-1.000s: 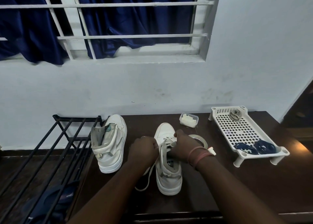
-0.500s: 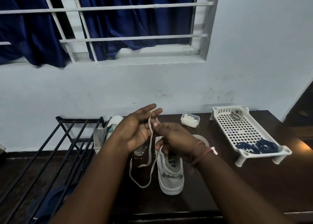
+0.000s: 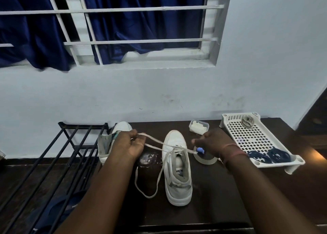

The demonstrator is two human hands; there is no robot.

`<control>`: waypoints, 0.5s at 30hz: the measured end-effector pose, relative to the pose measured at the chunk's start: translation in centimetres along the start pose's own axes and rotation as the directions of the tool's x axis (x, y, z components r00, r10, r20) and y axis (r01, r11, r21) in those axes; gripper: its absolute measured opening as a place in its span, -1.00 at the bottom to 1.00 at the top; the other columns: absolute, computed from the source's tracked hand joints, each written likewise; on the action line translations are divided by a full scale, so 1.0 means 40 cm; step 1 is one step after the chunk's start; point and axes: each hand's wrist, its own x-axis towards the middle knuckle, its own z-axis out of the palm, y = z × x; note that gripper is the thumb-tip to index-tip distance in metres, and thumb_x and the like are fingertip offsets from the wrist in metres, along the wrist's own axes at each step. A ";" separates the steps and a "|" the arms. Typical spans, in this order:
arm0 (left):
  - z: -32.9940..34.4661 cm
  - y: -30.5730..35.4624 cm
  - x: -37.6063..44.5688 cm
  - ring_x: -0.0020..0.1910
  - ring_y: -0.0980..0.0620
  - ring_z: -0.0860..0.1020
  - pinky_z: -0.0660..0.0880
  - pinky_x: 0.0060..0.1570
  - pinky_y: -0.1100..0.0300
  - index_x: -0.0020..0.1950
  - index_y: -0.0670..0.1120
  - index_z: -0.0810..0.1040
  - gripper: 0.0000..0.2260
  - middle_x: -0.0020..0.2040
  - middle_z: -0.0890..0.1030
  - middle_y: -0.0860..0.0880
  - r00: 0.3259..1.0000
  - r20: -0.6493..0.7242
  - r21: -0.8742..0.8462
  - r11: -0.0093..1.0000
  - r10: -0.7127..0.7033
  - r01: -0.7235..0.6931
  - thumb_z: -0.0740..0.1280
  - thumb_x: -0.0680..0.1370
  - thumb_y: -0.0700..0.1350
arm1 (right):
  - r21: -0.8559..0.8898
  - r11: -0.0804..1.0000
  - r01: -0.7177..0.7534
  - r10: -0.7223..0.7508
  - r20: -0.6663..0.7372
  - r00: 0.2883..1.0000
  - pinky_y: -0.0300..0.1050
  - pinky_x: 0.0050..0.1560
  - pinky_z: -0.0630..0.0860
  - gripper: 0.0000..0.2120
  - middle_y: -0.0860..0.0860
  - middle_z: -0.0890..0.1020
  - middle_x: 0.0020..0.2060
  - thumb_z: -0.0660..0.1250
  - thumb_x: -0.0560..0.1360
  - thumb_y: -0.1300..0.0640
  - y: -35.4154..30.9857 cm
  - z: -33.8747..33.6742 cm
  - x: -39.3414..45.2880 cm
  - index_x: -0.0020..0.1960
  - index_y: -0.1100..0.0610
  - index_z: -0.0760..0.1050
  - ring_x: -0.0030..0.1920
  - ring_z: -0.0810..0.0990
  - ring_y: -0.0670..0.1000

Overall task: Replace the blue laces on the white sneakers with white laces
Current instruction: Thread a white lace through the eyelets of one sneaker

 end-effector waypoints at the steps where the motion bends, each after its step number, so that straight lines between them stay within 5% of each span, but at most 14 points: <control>1: 0.001 -0.003 0.007 0.15 -0.11 0.45 0.40 0.36 0.03 -0.01 -0.32 0.45 -0.87 0.02 0.45 -0.19 1.000 -0.006 0.041 0.999 -0.018 0.018 0.14 0.61 -0.45 | 0.073 0.997 0.002 -0.004 0.034 0.999 -0.33 -0.51 0.35 -0.69 0.03 0.52 -0.54 0.48 0.45 0.08 0.003 0.006 0.001 -0.37 0.18 0.50 -0.58 0.41 -0.08; 4: 0.012 -0.028 -0.002 -0.12 -0.03 0.48 0.47 0.22 0.09 -0.15 -0.24 0.41 -0.83 -0.19 0.40 -0.14 0.997 0.008 0.197 0.977 -0.083 0.080 0.17 0.60 -0.43 | 0.242 0.969 0.042 -0.068 0.099 0.993 -0.32 -0.52 0.36 -0.75 0.11 0.65 -0.37 0.41 0.52 0.13 -0.008 0.034 0.002 -0.30 0.18 0.51 -0.54 0.46 -0.08; 8: 0.021 -0.069 -0.029 -0.29 -0.01 0.43 0.51 -0.04 0.10 -0.18 -0.23 0.41 -0.80 -0.25 0.39 -0.14 0.993 0.022 0.368 0.924 -0.119 0.103 0.18 0.63 -0.38 | -0.081 0.992 0.094 -0.089 0.064 0.994 -0.22 -0.24 0.44 -0.88 -0.01 0.62 -0.29 0.32 0.51 0.20 0.005 0.056 0.030 -0.17 0.15 0.60 -0.28 0.54 -0.04; 12: 0.029 -0.065 -0.053 -0.02 -0.21 0.57 0.53 0.10 -0.10 -0.11 -0.29 0.43 -0.84 -0.12 0.46 -0.22 0.990 0.057 0.391 0.915 -0.129 0.096 0.13 0.63 -0.40 | -0.331 0.938 0.099 -0.064 0.115 0.991 -0.14 0.07 0.56 -0.91 -0.05 0.68 -0.14 0.39 0.41 0.12 0.052 0.088 0.045 -0.09 0.01 0.62 -0.06 0.64 0.00; 15: 0.041 -0.054 -0.073 0.19 -0.29 0.55 0.51 0.10 -0.16 -0.09 -0.30 0.44 -0.85 -0.03 0.46 -0.24 0.987 0.083 0.364 0.926 -0.134 0.095 0.13 0.62 -0.43 | -0.438 0.894 0.097 -0.075 0.066 0.995 -0.17 0.01 0.55 -0.88 -0.03 0.69 -0.12 0.39 0.43 0.07 0.074 0.115 0.049 -0.05 0.04 0.62 -0.06 0.64 0.03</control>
